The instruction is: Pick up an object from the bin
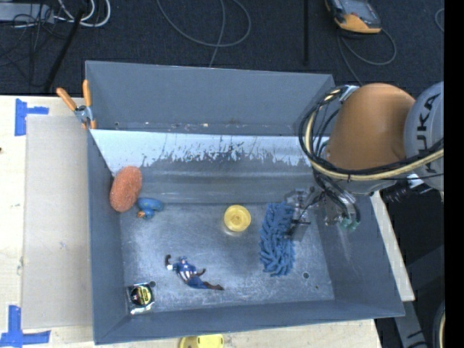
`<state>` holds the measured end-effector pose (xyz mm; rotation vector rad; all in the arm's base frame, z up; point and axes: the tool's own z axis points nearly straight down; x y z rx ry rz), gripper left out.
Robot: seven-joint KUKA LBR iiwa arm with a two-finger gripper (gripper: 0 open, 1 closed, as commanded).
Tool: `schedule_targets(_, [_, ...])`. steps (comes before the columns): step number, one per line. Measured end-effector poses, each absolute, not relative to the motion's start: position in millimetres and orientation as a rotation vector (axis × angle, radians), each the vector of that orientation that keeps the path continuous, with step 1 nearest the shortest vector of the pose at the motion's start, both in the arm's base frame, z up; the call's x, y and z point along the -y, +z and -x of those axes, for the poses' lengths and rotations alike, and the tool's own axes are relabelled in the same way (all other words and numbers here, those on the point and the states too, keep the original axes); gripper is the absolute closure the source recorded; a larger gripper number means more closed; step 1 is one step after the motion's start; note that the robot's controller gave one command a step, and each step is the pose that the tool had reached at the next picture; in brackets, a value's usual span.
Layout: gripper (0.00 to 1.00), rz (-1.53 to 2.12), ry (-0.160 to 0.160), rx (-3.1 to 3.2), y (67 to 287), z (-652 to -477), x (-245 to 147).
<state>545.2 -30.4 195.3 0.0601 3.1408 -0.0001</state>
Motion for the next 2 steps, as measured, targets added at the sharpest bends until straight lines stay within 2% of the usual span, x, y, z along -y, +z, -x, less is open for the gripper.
schedule_targets(1, [1.00,-0.060,0.000,-3.141,195.3,-545.2,30.2])
schedule_targets(2, [1.00,-0.053,0.001,-3.147,243.3,-558.1,37.2])
